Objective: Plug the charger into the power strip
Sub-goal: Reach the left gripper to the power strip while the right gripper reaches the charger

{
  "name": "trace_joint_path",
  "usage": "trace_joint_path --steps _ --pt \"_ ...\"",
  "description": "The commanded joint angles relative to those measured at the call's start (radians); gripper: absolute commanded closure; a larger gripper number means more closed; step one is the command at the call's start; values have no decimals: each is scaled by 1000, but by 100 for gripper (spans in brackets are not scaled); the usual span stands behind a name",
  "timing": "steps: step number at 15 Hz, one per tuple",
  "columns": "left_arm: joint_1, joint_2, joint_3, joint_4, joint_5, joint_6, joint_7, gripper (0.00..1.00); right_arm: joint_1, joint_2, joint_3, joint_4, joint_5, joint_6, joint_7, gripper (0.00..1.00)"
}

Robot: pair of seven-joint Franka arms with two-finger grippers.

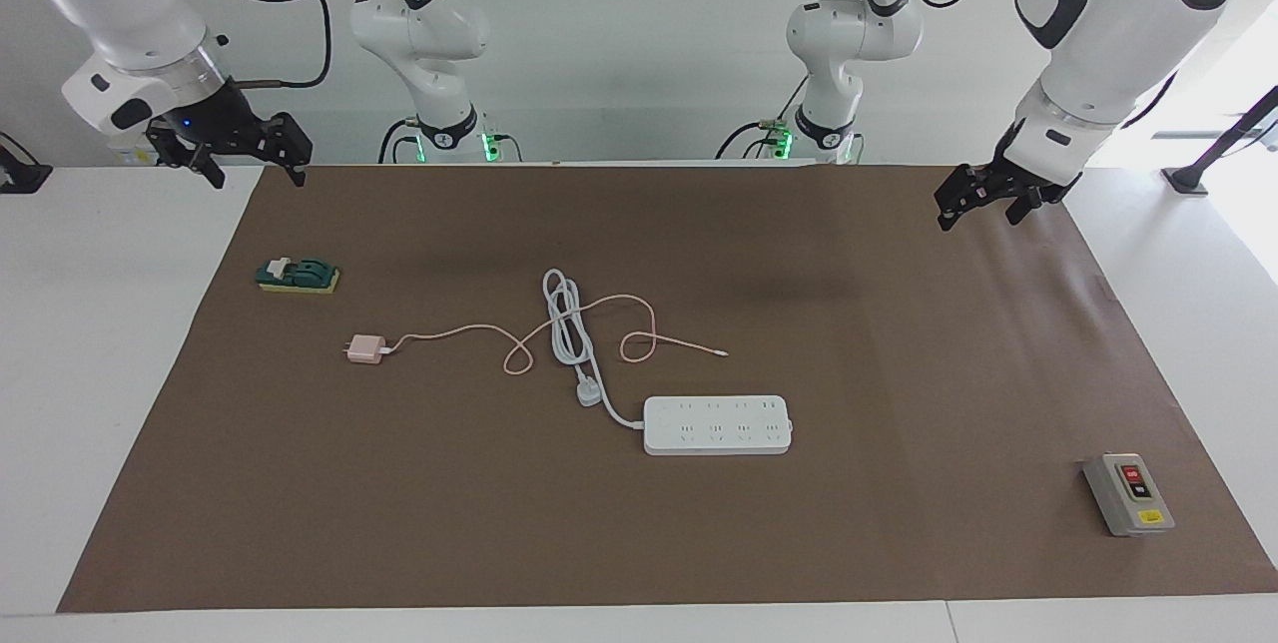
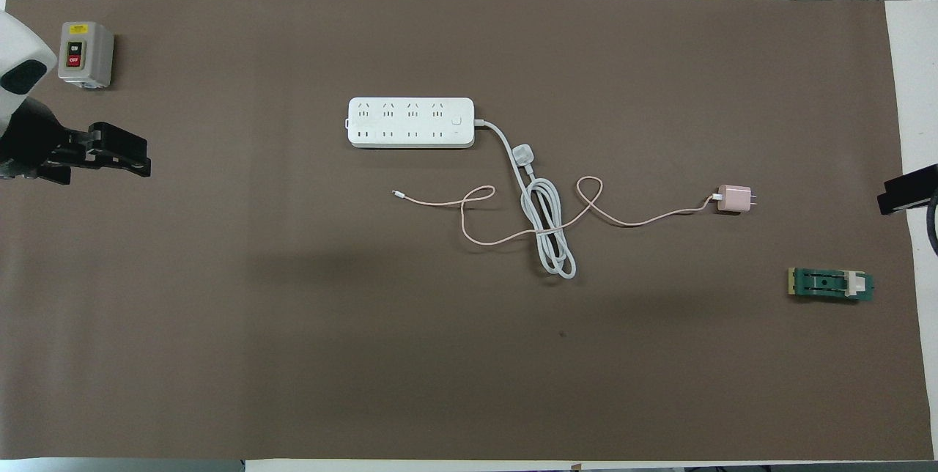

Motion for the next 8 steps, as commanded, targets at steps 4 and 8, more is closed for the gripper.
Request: trace_joint_path --steps 4,8 --pt "-17 15 3 68 -26 -22 -2 0 -56 -69 9 -158 21 100 177 0" --pt "-11 70 1 68 -212 -22 0 0 -141 -27 7 -207 194 98 443 0"
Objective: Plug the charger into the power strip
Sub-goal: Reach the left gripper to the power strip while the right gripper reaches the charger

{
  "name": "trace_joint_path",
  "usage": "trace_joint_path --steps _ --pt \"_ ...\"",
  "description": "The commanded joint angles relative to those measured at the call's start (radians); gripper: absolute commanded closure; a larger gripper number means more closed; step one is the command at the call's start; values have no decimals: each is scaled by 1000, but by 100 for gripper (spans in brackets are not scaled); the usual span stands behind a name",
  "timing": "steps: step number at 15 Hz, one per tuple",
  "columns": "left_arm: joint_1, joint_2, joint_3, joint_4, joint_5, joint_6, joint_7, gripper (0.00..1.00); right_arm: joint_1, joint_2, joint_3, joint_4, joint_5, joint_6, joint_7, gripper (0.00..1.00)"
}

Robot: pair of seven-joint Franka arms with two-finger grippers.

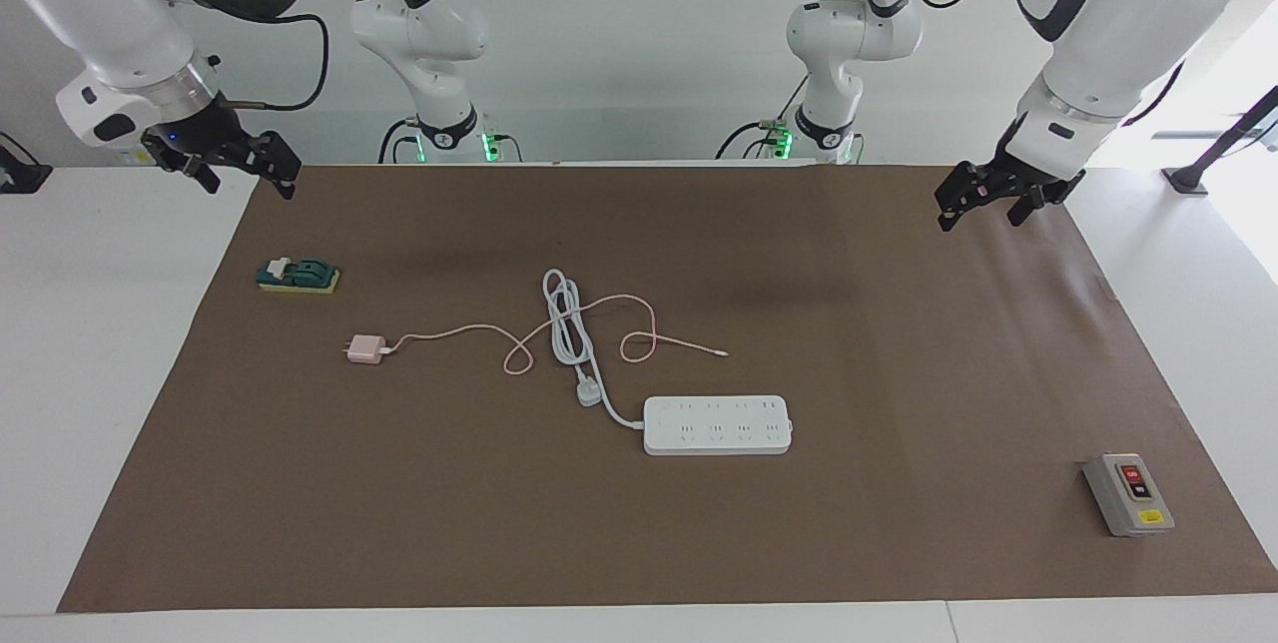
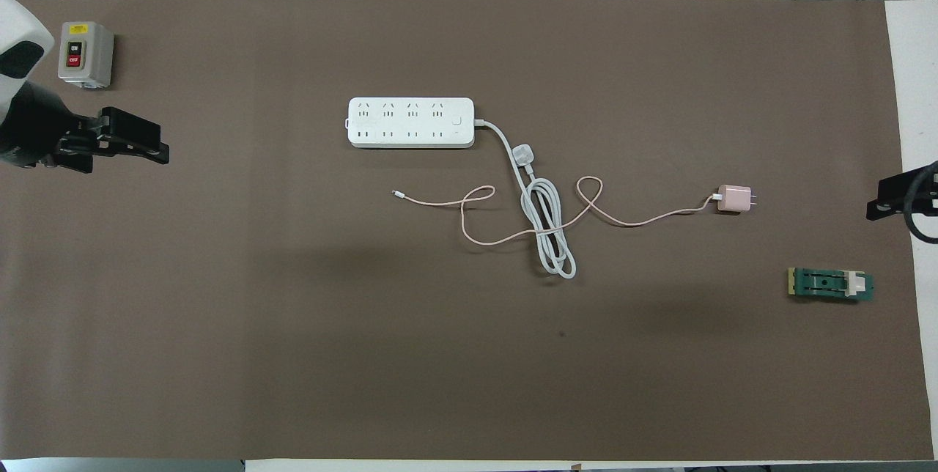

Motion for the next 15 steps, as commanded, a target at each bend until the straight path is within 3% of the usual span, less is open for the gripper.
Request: trace_joint_path --steps 1,3,8,10,15 --pt "2 67 12 24 -179 -20 0 0 -78 38 12 -51 126 18 144 1" --pt "49 104 10 22 -372 -45 3 0 -89 93 10 -54 151 21 184 2" --pt "118 202 10 19 -822 -149 4 0 -123 199 10 -83 354 93 424 0" --pt "128 225 12 19 -911 -161 20 0 -132 204 10 -152 456 167 486 0" --pt "129 313 9 19 -1079 -174 252 0 -201 363 4 -136 689 196 531 0"
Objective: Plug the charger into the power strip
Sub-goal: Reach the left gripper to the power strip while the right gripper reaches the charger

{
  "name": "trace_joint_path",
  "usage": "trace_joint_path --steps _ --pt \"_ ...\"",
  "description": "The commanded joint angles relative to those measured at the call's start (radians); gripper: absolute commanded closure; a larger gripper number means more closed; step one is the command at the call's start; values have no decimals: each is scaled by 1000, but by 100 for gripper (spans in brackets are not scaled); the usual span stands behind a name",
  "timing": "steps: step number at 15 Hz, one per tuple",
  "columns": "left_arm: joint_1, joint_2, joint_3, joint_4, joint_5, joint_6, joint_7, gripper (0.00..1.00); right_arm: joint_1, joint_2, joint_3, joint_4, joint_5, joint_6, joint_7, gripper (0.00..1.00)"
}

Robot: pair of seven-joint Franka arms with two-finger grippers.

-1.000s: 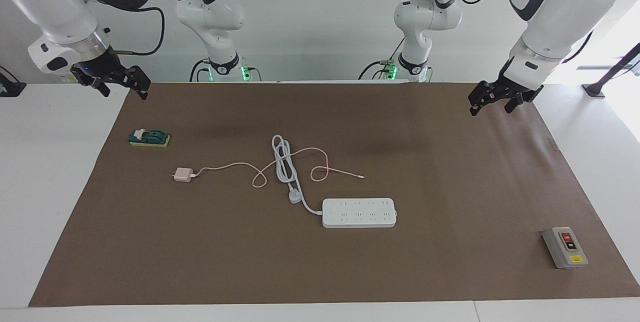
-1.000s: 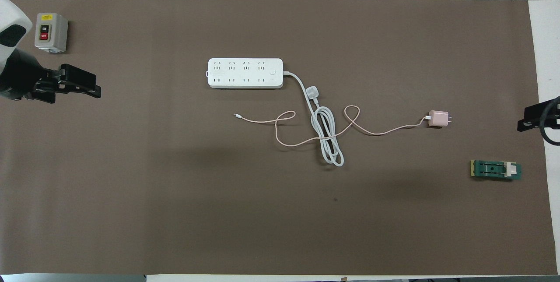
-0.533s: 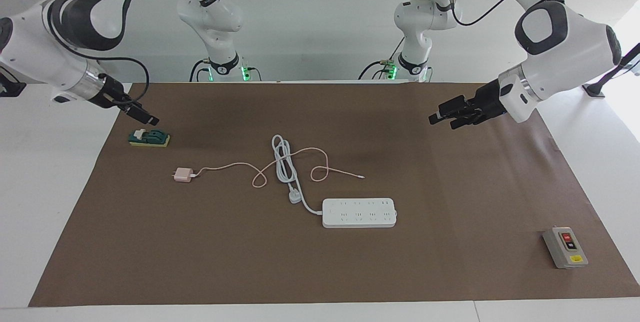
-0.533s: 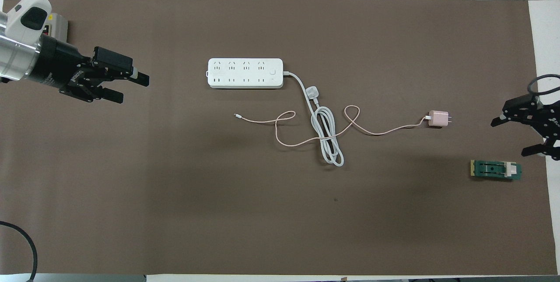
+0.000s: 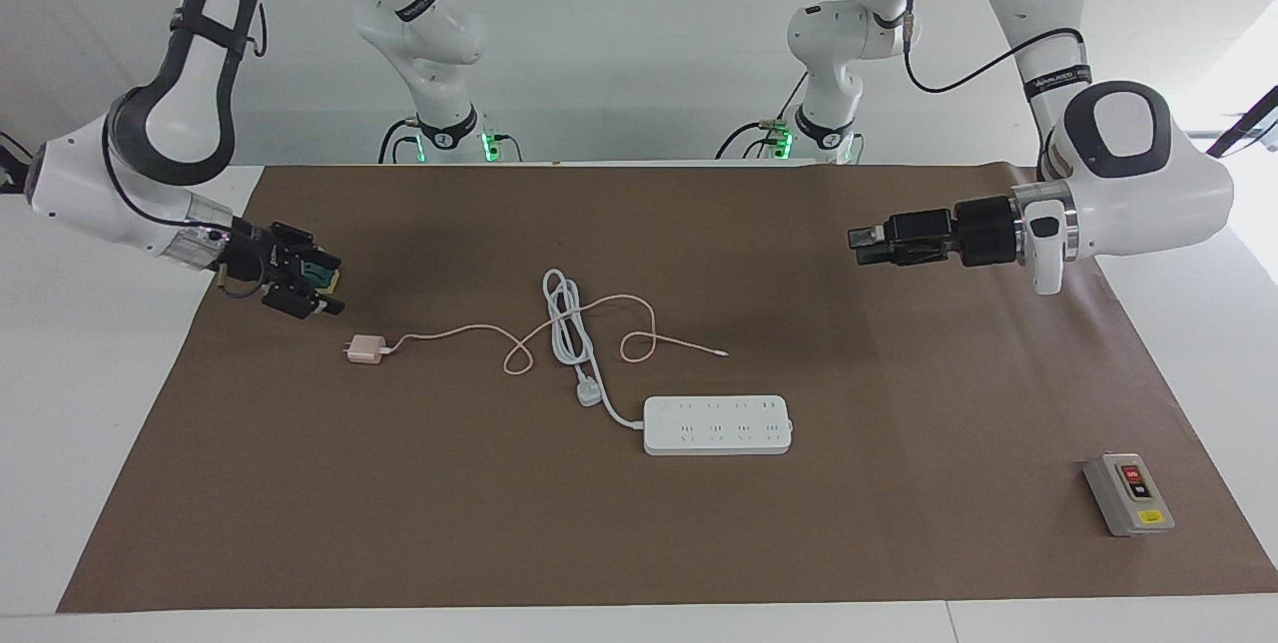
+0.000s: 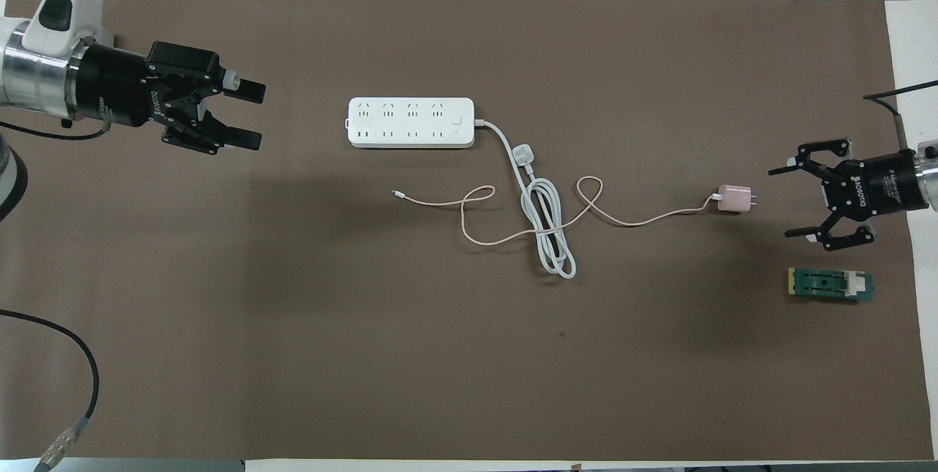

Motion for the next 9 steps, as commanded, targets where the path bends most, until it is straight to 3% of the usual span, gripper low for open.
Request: trace_joint_path --steps 1,5,9 --pt "8 56 -1 21 -74 -33 135 0 -37 57 7 6 100 4 10 0" --pt "-2 82 -2 22 -135 -33 358 0 -27 116 6 7 108 20 10 0" --pt "-1 111 -4 22 -137 -34 370 0 -5 147 6 24 96 54 10 0"
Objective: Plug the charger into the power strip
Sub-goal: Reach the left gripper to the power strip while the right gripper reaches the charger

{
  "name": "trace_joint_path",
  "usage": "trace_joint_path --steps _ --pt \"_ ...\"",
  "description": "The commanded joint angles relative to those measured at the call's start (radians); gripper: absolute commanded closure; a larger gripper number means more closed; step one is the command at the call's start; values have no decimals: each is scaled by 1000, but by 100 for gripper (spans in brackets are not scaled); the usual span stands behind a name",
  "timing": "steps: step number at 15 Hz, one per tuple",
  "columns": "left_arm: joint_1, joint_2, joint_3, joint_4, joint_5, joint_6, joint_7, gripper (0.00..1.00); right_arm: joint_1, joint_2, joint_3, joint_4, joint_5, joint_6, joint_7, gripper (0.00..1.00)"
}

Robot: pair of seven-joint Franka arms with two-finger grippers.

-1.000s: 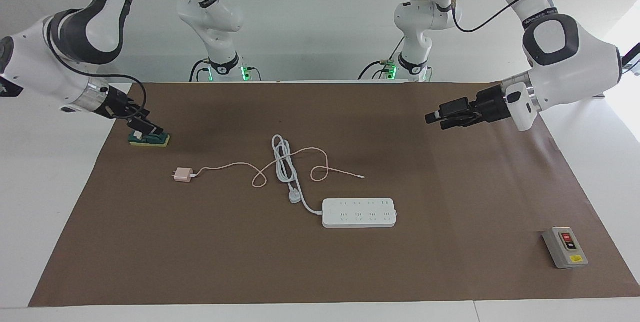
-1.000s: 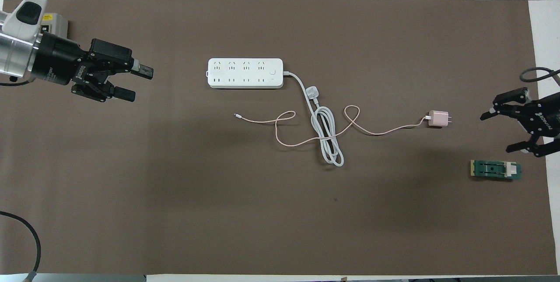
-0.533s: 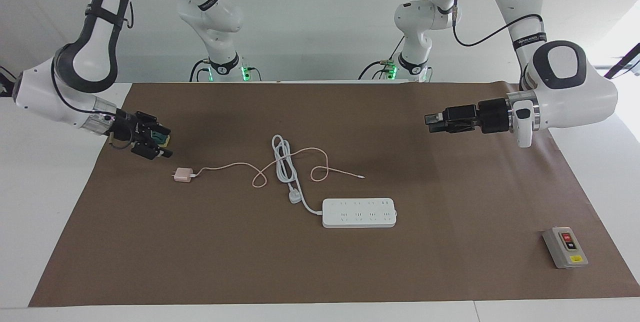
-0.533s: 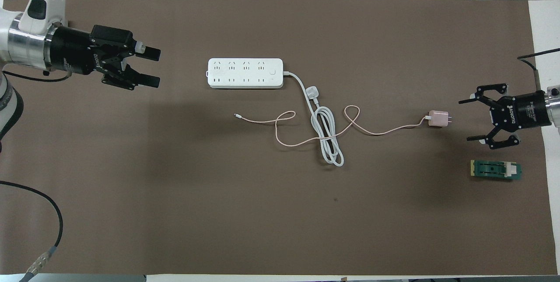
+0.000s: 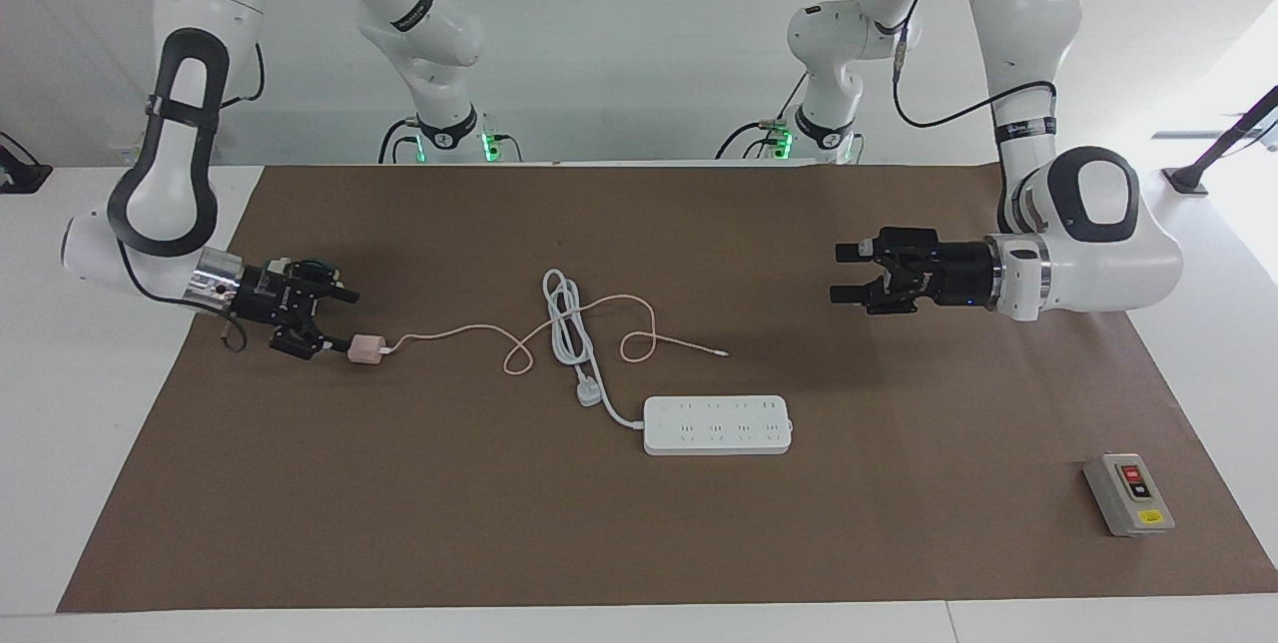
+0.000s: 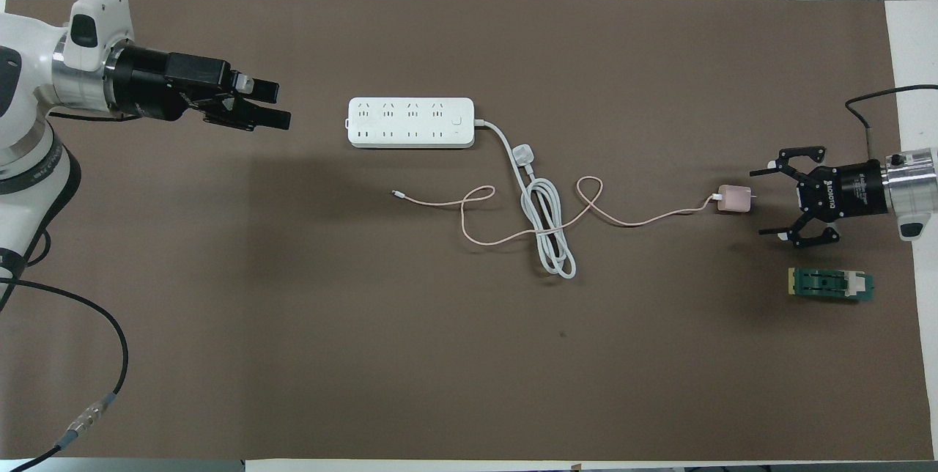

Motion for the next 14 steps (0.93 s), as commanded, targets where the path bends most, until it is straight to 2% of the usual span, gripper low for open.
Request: trace_joint_path --steps 1,8,14 --pt "1 36 4 18 -21 -26 23 0 14 30 2 26 5 36 9 0" --pt "10 97 -9 11 -67 -74 24 0 18 64 4 23 10 113 -25 0" --pt "2 159 -9 4 -209 -71 30 0 18 73 4 2 16 141 -51 0"
